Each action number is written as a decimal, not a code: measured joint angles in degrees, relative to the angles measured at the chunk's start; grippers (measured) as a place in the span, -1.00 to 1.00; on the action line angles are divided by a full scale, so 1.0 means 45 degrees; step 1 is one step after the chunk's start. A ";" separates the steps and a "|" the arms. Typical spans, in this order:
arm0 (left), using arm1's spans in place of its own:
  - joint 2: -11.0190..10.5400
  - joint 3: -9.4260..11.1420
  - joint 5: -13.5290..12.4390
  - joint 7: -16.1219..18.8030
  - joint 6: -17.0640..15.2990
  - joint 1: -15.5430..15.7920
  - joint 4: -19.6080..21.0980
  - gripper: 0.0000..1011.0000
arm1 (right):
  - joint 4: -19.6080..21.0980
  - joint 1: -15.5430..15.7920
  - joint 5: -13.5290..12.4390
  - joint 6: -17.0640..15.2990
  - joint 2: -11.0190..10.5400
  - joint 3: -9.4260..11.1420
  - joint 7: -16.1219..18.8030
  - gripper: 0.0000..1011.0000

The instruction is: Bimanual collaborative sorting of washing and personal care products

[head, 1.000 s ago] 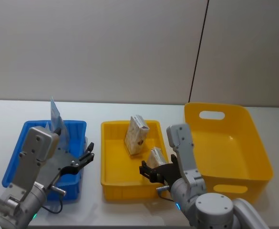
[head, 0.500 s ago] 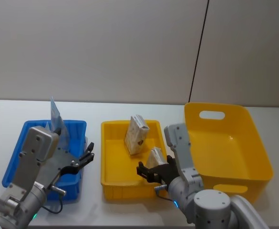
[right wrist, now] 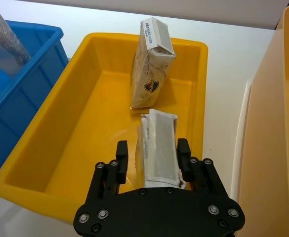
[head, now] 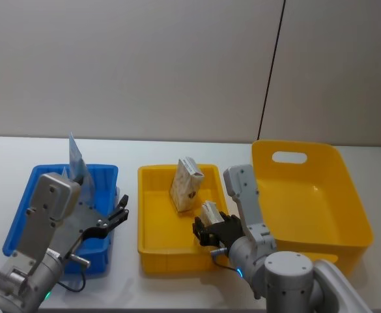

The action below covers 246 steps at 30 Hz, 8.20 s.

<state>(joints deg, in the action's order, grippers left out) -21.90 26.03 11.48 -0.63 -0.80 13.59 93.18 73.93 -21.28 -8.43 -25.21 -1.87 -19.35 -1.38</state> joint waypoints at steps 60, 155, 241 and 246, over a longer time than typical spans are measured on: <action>0.0000 0.0000 0.0001 0.0000 0.0000 0.0000 0.0000 0.98 | 0.2482 0.0528 0.1733 0.4418 -0.0726 0.0745 -0.0171 -0.93; 0.0193 -0.0550 -0.0652 0.1346 -0.1412 -0.0366 0.0516 0.98 | 0.4375 0.1562 0.3529 0.3632 -0.1678 0.1279 0.0758 0.99; 0.1992 -0.1046 -0.1242 0.0344 -0.1058 0.2317 -0.5613 -0.24 | 0.4477 0.1604 0.3439 0.3689 -0.1664 0.1256 0.0923 0.99; 0.2002 -0.1162 -0.1192 0.0240 -0.0799 0.2259 -0.5638 -0.32 | 0.4477 0.1603 0.3439 0.3688 -0.1664 0.1255 0.0923 0.99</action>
<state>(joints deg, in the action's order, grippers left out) -12.88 20.79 6.12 0.46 -4.39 23.75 67.80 94.07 -14.06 7.04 -8.61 -9.36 -13.70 2.77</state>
